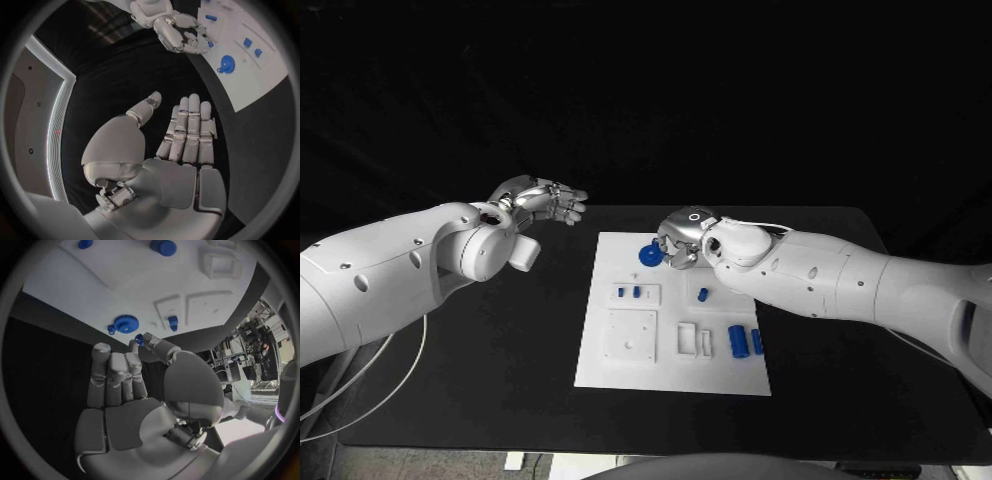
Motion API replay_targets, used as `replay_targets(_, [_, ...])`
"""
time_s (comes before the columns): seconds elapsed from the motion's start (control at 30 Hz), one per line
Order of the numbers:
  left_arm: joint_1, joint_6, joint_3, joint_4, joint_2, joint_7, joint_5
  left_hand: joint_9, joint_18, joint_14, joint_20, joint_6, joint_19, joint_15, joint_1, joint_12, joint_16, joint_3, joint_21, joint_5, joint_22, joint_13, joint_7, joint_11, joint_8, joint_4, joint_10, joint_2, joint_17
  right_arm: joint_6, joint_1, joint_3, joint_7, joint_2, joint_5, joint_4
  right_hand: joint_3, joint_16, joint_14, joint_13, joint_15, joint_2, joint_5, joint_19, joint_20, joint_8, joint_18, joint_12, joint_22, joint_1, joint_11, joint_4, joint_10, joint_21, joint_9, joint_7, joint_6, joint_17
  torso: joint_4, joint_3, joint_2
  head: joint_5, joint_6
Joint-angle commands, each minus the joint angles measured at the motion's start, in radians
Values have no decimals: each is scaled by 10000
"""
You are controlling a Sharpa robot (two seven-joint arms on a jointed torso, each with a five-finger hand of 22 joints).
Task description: Assemble the parts on the task board
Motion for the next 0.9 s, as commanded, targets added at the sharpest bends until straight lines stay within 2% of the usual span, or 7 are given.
replay_targets(0.03, [6, -90, -104, -72, 78, -754, -349, -13, 100, 77, -12, 50, 95, -19, -7, -43, 38, 37, 40, 16, 1, -18, -27, 0, 42, 48, 37, -98, 12, -433, 35, 127, -386, -136, 168, 377, 38, 46, -3, 8, -70, -98, -50, 56, -52, 35, 143, 10, 162, 6, 3, 29, 91, 65, 11, 132, 216, 17, 3, 19, 3, 9, 61])
replay_targets(0.07, [6, -157, -153, -88, 98, -848, -371, -12, 95, 67, -13, 66, 99, -16, -14, -47, 22, 38, 31, 15, -3, -20, -36, 1, 52, 55, 35, -120, 14, -473, 45, 180, -426, -193, 212, 498, 43, 46, -2, 6, -71, -103, -50, 58, -54, 35, 143, 5, 161, 8, 3, 33, 90, 65, 11, 132, 217, 17, -5, 21, 0, 16, 81])
replay_targets(0.17, [6, -234, -208, -164, 240, -1209, -343, -10, 83, 48, -15, 100, 100, -7, -36, -53, -22, 37, -2, 10, -15, -24, -58, 2, 76, 75, 37, -200, 21, -570, 84, 326, -527, -335, 259, 807, 58, 44, 1, 5, -73, -121, -50, 63, -59, 35, 143, -1, 160, 17, 1, 42, 93, 64, 12, 130, 218, 18, -18, 24, -4, 20, 109])
replay_targets(0.27, [6, -216, -288, -276, 413, -1647, -225, -8, 78, 46, -15, 122, 104, -4, -49, -57, -43, 40, -18, 8, -20, -26, -69, 4, 90, 93, 38, -239, 28, -633, 120, 464, -586, -444, 324, 1068, 73, 43, 3, 2, -75, -133, -50, 67, -63, 35, 143, -10, 159, 29, 0, 48, 93, 64, 13, 129, 218, 18, 5, 14, 1, 28, 148])
replay_targets(0.37, [6, -207, -403, -461, 649, -1814, 13, -12, 62, 4, -4, 161, 87, 19, -91, -109, -130, 56, -83, 4, -39, -51, -88, 38, 118, 160, -35, -372, 39, -631, 148, 546, -620, -496, 349, 1270, 86, 41, 5, 2, -77, -143, -50, 71, -67, 34, 143, -14, 158, 42, -1, 52, 96, 64, 13, 128, 218, 18, 6, 15, -2, 43, 203])
replay_targets(0.6, [-11, -155, -597, -858, 1177, -1948, 647, -39, 48, -103, 50, 135, 23, 85, -82, -177, -317, 124, -210, 0, -67, -83, -70, 99, 116, 258, -165, -453, 47, -660, 156, 633, -670, -443, 344, 1499, 115, 38, 9, 3, -80, -158, -50, 78, -76, 34, 143, -26, 156, 82, -4, 52, 100, 62, 15, 126, 217, 19, -8, 15, 8, 95, 270])
replay_targets(0.9, [-53, 25, -628, -932, 1530, -1836, 1395, -81, 47, -169, 103, 46, -35, 139, -210, -207, -471, 103, -311, -19, -70, -106, -26, 115, 83, 445, -281, -639, 72, -693, 156, 645, -702, -317, 295, 1556, 127, 36, 11, 13, -82, -164, -50, 82, -80, 35, 143, -20, 156, 99, -4, 56, 112, 63, 16, 126, 218, 19, 28, 17, 16, 115, 293])
